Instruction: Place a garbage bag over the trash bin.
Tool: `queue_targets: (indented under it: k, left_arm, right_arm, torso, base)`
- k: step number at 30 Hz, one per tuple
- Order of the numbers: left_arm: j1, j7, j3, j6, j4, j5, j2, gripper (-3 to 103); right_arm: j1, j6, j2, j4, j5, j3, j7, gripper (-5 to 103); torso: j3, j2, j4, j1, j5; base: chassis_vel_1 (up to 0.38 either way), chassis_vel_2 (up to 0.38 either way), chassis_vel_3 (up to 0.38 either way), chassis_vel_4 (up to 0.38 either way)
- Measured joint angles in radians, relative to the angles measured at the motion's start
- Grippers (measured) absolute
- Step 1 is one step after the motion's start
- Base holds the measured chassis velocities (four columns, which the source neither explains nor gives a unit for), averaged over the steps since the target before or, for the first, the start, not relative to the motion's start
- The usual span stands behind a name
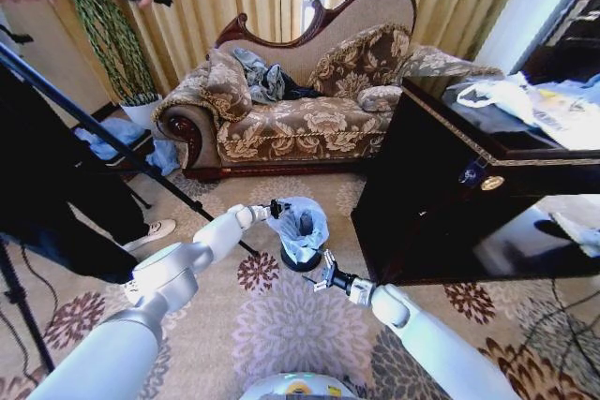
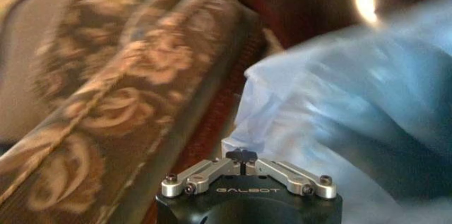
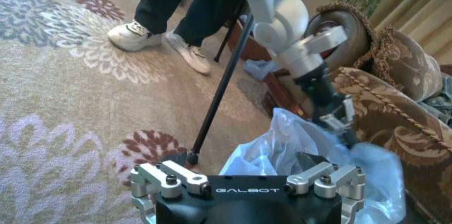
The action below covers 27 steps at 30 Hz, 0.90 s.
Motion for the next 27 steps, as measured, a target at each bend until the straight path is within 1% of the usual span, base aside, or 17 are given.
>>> queue_targets:
  k: [1, 2, 3, 4, 5, 6, 8, 9, 11, 13, 14, 16, 23, 26, 27]
  left_arm:
    - [0.002, 0.006, -0.022, 0.016, 0.002, -0.075, -0.009, 0]
    - [0.002, 0.006, -0.022, 0.016, 0.002, -0.075, -0.009, 0]
    - [0.004, 0.02, -0.039, 0.031, 0.004, -0.13, -0.016, 0]
    - [0.007, 0.042, -0.056, 0.053, 0.005, -0.205, -0.024, 0]
    - [0.011, 0.059, -0.068, 0.087, 0.006, -0.272, -0.029, 0]
    - [0.011, 0.059, -0.068, 0.087, 0.006, -0.272, -0.029, 0]
    - [0.02, 0.082, -0.091, 0.142, 0.019, -0.366, -0.042, 0]
    - [0.02, 0.082, -0.091, 0.142, 0.019, -0.366, -0.042, 0]
    - [0.034, 0.095, -0.111, 0.186, 0.032, -0.433, -0.054, 0]
    - [0.046, 0.101, -0.129, 0.204, 0.047, -0.46, -0.066, 0]
    - [0.046, 0.101, -0.129, 0.204, 0.047, -0.46, -0.066, 0]
    - [0.061, 0.095, -0.15, 0.23, 0.055, -0.488, -0.08, 0]
    - [0.072, 0.072, -0.182, 0.259, 0.06, -0.506, -0.097, 0]
    - [0.073, 0.053, -0.21, 0.286, 0.063, -0.527, -0.102, 0]
    - [0.073, 0.05, -0.224, 0.294, 0.063, -0.537, -0.103, -3]
  right_arm:
    - [-0.004, 0.001, -0.001, 0.001, -0.001, 0.0, 0.001, 100]
    - [-0.004, 0.001, -0.001, 0.001, -0.001, 0.0, 0.001, 100]
    - [-0.007, 0.002, -0.001, 0.002, -0.002, 0.0, 0.004, 100]
    - [-0.012, 0.002, -0.002, 0.004, -0.002, 0.001, 0.007, 100]
    - [-0.018, 0.005, -0.003, 0.006, -0.002, 0.005, 0.012, 100]
    - [-0.018, 0.005, -0.003, 0.006, -0.002, 0.005, 0.012, 100]
    - [-0.033, 0.008, -0.005, 0.015, -0.002, 0.018, 0.018, 100]
    - [-0.033, 0.008, -0.005, 0.015, -0.002, 0.018, 0.018, 100]
    - [-0.049, 0.01, -0.009, 0.027, -0.003, 0.031, 0.025, 100]
    - [-0.06, 0.015, -0.015, 0.039, -0.006, 0.04, 0.031, 100]
    - [-0.06, 0.015, -0.015, 0.039, -0.006, 0.04, 0.031, 100]
    - [-0.074, 0.026, -0.022, 0.052, -0.016, 0.054, 0.047, 100]
    - [-0.084, 0.035, -0.026, 0.075, -0.034, 0.067, 0.092, 100]
    - [-0.06, 0.049, -0.009, 0.082, -0.07, 0.06, 0.165, 100]
    - [-0.04, 0.06, 0.002, 0.075, -0.09, 0.054, 0.195, 100]
  torso:
    - [0.0, 0.0, 0.0, 0.0, 0.0]
    - [0.0, 0.0, 0.0, 0.0, 0.0]
    - [0.0, 0.0, 0.0, 0.0, 0.0]
    - [0.0, 0.0, 0.0, 0.0, -0.0001]
    - [0.0, 0.0, -0.0002, 0.0, 0.0]
    - [0.0, 0.0, -0.0002, 0.0, 0.0]
    - [0.0, 0.0, -0.0001, 0.0, 0.0]
    - [0.0, 0.0, -0.0001, 0.0, 0.0]
    - [0.0, 0.0, 0.0, 0.0, 0.0001]
    - [0.0, 0.0, 0.0001, 0.0, 0.0]
    - [0.0, 0.0, 0.0001, 0.0, 0.0]
    - [0.0, 0.0, 0.0, 0.0, -0.0001]
    - [0.0, 0.0, -0.0001, 0.0, 0.0]
    - [0.0, 0.0, -0.0002, 0.0, 0.0001]
    - [0.0, 0.0, -0.0002, 0.0, -0.0001]
  base:
    - [0.0, 0.0, 0.0, 0.0]
    - [0.0, 0.0, 0.0, 0.0]
    - [0.0, 0.0, 0.0, 0.0]
    - [0.0, 0.0, 0.0, 0.0]
    - [0.0, 0.0, 0.0, 0.0]
    - [0.0, 0.0, 0.0, 0.0]
    - [0.0, 0.0, 0.0, 0.0]
    - [0.0, 0.0, 0.0, 0.0]
    - [0.0, 0.0, 0.0, 0.0]
    - [0.0, 0.0, 0.0, 0.0]
    - [0.0, 0.0, 0.0, 0.0]
    - [0.0, 0.0, 0.0, 0.0]
    - [0.0, 0.0, 0.0, 0.0]
    - [0.0, 0.0, 0.0, 0.0]
    - [0.0, 0.0, 0.0, 0.0]
